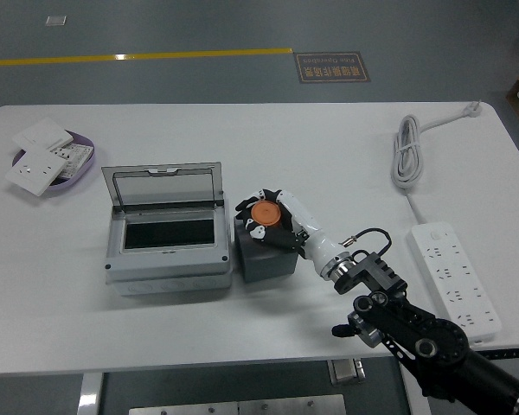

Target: Pick up the cylinder from the cube,place it in the box,flap close box

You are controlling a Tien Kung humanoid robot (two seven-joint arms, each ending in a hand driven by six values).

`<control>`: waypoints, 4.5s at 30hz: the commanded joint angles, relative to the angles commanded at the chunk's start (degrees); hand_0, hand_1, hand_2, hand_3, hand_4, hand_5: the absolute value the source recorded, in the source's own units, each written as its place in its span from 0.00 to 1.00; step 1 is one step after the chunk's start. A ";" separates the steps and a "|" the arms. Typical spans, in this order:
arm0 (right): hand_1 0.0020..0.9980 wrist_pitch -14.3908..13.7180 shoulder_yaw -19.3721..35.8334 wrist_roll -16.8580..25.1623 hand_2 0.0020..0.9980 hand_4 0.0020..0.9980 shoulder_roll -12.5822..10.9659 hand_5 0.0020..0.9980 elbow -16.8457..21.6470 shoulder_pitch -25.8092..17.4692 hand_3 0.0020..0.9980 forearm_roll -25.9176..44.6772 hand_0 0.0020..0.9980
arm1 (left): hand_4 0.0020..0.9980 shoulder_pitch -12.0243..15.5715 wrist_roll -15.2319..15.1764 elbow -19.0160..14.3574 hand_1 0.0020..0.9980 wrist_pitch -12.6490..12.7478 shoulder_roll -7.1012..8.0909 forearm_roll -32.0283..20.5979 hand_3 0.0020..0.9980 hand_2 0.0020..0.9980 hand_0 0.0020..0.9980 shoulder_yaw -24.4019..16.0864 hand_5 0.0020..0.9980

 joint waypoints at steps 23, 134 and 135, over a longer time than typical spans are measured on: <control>0.44 -6.74 -13.57 -13.51 0.41 0.00 4.60 0.00 6.68 14.32 0.28 -15.14 0.42 | 0.00 0.29 0.91 0.00 0.85 0.26 0.19 1.05 0.95 0.86 0.92 -1.28 0.00; 0.71 -2.78 -27.92 -32.38 0.73 0.82 -7.47 0.35 15.33 30.97 0.77 -11.00 0.82 | 0.00 0.22 1.49 0.00 0.85 0.45 1.05 3.07 0.95 0.86 0.92 -3.45 0.00; 0.71 -2.86 -28.07 -32.50 0.73 0.82 -7.49 0.35 15.91 30.98 0.77 -10.93 0.82 | 0.00 0.24 1.49 0.00 0.85 0.45 1.05 3.07 0.95 0.86 0.92 -3.46 0.00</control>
